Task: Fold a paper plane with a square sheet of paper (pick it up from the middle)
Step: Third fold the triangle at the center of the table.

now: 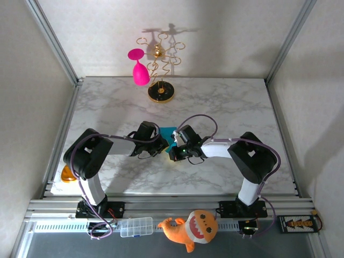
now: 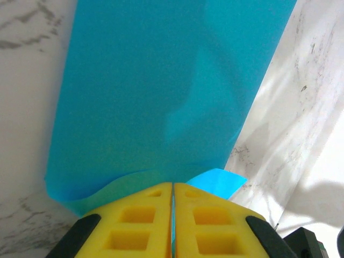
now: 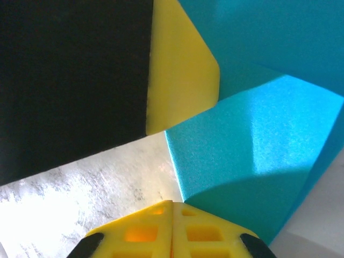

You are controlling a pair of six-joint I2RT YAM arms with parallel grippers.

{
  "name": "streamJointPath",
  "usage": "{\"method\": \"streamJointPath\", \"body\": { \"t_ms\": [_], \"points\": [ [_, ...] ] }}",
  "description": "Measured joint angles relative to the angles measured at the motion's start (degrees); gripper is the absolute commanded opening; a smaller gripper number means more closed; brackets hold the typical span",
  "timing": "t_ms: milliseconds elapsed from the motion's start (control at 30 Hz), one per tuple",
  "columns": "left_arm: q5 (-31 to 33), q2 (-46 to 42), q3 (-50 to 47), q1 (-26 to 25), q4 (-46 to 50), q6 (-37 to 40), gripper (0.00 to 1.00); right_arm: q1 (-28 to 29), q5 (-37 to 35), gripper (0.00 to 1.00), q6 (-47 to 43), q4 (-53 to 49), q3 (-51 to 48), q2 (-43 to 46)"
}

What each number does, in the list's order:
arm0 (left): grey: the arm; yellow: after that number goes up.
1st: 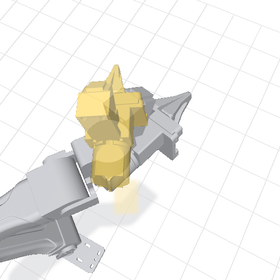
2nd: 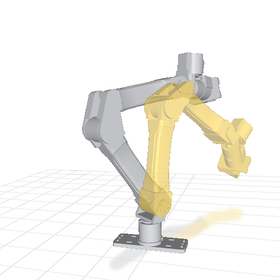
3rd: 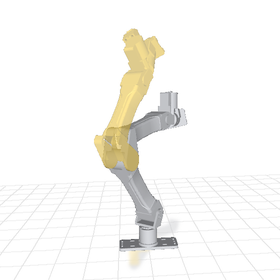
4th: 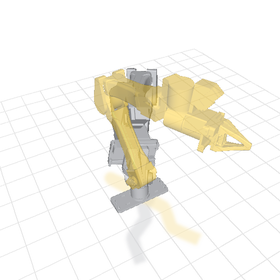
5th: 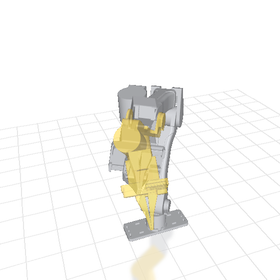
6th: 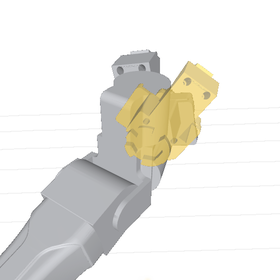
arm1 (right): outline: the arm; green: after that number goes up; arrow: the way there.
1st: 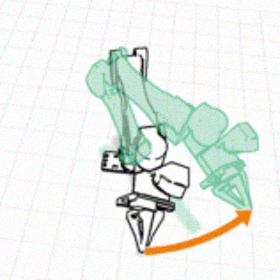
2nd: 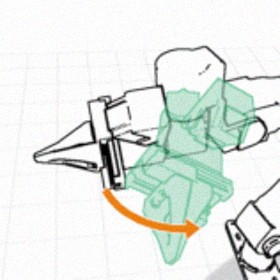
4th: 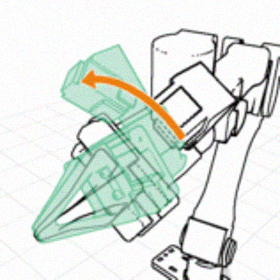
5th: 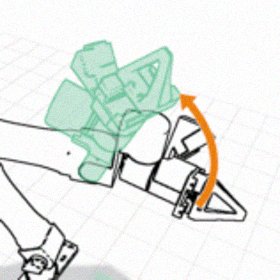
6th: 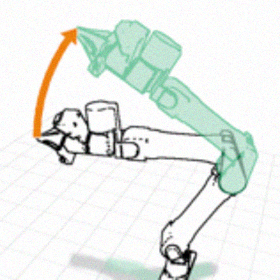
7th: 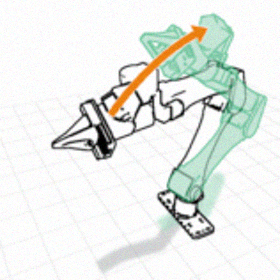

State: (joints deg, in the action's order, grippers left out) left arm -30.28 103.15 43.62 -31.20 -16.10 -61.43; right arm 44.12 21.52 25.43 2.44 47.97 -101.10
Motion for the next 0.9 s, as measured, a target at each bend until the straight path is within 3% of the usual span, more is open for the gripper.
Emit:
{"method": "streamJointPath", "body": {
  "t_ms": [200,633,900],
  "points": [
    [0.0,0.0,0.0,0.0,0.0,0.2,0.1,-0.7,0.0,0.08,1.0,0.1,-1.3,3.0],
    [-0.2,0.0,0.4,0.0,0.1,0.5,0.12,-0.7,-0.5,0.08,2.3,0.1,-1.4,0.8],
    [0.1,-2.4,0.7,0.0,1.2,6.0,0.17,-0.8,-0.7,0.08,2.0,-0.8,-1.0,0.7]
  ]
}}
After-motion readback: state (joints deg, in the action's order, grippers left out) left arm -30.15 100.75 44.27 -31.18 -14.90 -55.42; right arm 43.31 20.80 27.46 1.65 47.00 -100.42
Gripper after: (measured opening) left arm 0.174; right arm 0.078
